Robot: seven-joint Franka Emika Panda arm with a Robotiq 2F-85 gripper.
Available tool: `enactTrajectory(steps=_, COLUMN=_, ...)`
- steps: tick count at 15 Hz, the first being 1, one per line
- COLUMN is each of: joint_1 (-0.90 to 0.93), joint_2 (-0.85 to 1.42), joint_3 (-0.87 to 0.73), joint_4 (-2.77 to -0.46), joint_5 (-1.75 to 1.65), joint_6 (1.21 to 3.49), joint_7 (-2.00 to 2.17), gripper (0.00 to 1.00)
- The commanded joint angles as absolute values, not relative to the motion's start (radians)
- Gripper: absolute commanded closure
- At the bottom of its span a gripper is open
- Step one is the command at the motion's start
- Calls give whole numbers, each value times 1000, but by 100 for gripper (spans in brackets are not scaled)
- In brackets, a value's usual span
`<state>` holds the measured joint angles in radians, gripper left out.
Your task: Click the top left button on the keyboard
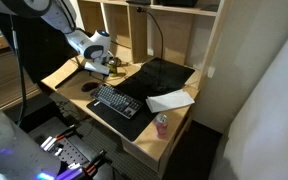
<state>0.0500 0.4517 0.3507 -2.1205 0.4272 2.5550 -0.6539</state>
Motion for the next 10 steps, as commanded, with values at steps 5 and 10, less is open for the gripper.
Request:
enactTrajectory(steps=5, joint_1=6, joint_2=406, joint_3=372, joint_4=-2152, joint_5=456, joint_6=2549, joint_7=-680, gripper=0)
enactTrajectory(steps=10, joint_1=18, joint_2=494, joint_3=349, joint_4=-2089, joint_5=428, joint_6=2567, joint_7=-649, gripper=0)
